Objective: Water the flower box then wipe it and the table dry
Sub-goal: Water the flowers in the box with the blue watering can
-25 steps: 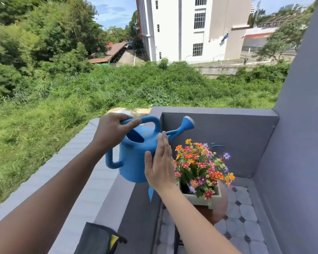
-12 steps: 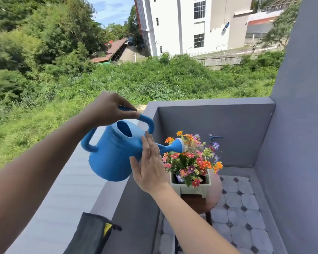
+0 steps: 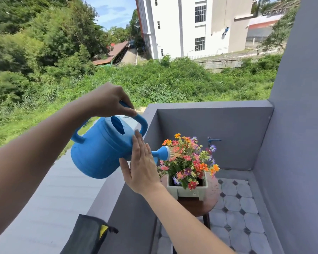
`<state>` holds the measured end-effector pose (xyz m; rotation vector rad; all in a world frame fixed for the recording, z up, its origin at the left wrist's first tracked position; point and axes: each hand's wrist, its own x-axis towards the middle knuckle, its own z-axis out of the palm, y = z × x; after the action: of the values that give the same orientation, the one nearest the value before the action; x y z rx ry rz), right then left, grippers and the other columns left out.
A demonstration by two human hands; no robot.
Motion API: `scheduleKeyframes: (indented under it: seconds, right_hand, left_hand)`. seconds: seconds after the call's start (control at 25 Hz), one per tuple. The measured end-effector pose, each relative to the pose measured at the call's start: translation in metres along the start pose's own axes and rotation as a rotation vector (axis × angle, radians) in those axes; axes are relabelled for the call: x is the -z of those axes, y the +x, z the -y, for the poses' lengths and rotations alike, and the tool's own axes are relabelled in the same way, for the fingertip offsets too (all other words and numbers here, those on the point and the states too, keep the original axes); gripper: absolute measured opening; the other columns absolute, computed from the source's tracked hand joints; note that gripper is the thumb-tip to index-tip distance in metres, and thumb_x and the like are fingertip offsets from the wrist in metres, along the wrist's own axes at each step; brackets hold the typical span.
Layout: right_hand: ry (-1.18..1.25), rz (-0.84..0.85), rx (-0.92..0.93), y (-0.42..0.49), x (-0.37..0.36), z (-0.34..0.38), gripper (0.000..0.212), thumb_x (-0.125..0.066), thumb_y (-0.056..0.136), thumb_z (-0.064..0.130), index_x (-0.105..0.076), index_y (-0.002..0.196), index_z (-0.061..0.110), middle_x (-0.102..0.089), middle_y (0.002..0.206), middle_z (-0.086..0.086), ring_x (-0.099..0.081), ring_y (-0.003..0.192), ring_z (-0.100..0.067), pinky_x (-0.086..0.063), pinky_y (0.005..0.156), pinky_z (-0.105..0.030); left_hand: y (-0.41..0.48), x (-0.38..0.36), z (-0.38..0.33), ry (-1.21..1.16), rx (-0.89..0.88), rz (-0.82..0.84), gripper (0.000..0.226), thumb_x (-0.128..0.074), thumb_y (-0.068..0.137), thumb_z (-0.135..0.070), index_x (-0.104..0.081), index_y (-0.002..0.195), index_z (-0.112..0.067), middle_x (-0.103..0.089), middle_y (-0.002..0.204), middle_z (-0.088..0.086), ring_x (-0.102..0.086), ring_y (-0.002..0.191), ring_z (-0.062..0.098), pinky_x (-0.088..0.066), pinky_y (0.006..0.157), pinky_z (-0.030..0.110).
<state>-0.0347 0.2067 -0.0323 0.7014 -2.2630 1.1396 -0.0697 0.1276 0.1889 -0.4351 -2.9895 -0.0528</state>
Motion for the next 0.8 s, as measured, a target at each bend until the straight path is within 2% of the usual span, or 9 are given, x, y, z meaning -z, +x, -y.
scheduleKeyframes:
  seconds: [0.08, 0.24, 0.36, 0.56, 0.64, 0.8]
  right_hand:
    - [0.005, 0.012, -0.001, -0.003, -0.002, 0.002, 0.063, -0.02, 0.098, 0.05, -0.006, 0.149, 0.017, -0.007, 0.163, -0.007, -0.012, 0.151, -0.022, 0.005, 0.119, -0.03]
    - [-0.088, 0.021, 0.02, -0.011, 0.001, -0.005, 0.066, -0.019, 0.099, 0.05, -0.009, 0.149, 0.009, -0.018, 0.162, -0.014, -0.017, 0.15, -0.026, 0.001, 0.119, -0.034]
    - [-0.15, 0.032, 0.013, -0.014, 0.011, -0.014, 0.068, -0.021, 0.099, 0.051, -0.008, 0.15, 0.008, -0.018, 0.161, -0.015, -0.019, 0.149, -0.027, -0.003, 0.119, -0.038]
    - [-0.187, 0.018, -0.01, -0.004, 0.027, -0.021, 0.072, -0.037, 0.096, 0.047, -0.006, 0.149, 0.009, -0.018, 0.161, -0.017, -0.021, 0.148, -0.03, -0.006, 0.117, -0.043]
    - [-0.172, 0.032, -0.015, 0.001, 0.03, -0.018, 0.071, -0.034, 0.097, 0.049, -0.002, 0.15, 0.013, -0.012, 0.162, -0.015, -0.016, 0.149, -0.028, -0.002, 0.118, -0.04]
    - [-0.094, 0.04, -0.025, 0.001, 0.031, -0.006, 0.071, -0.017, 0.095, 0.057, -0.001, 0.15, 0.016, -0.004, 0.163, -0.009, -0.008, 0.151, -0.023, -0.001, 0.12, -0.035]
  left_hand:
    - [0.0, 0.001, -0.002, 0.026, -0.029, 0.026, 0.023, -0.073, 0.076, -0.04, -0.077, 0.09, -0.022, -0.072, 0.072, -0.004, -0.064, 0.064, 0.022, -0.042, 0.054, 0.027]
    - [0.005, -0.005, -0.013, 0.047, -0.062, 0.064, 0.024, -0.073, 0.075, -0.042, -0.077, 0.091, -0.024, -0.073, 0.075, -0.004, -0.061, 0.061, 0.014, -0.042, 0.055, 0.024]
    - [0.011, -0.01, -0.023, 0.053, -0.098, 0.063, 0.026, -0.072, 0.076, -0.042, -0.077, 0.093, -0.023, -0.073, 0.077, -0.005, -0.062, 0.063, 0.015, -0.044, 0.058, 0.025]
    - [0.02, -0.006, -0.029, 0.02, -0.125, 0.02, 0.025, -0.071, 0.078, -0.04, -0.077, 0.094, -0.022, -0.074, 0.077, -0.002, -0.062, 0.064, 0.018, -0.043, 0.056, 0.025]
    - [0.02, -0.002, -0.028, 0.028, -0.12, 0.009, 0.025, -0.071, 0.078, -0.04, -0.078, 0.093, -0.021, -0.074, 0.076, -0.001, -0.058, 0.058, 0.016, -0.039, 0.052, 0.022]
    - [0.019, 0.002, -0.026, 0.035, -0.078, 0.018, 0.025, -0.072, 0.076, -0.04, -0.077, 0.092, -0.021, -0.073, 0.076, -0.001, -0.056, 0.056, 0.012, -0.04, 0.051, 0.023]
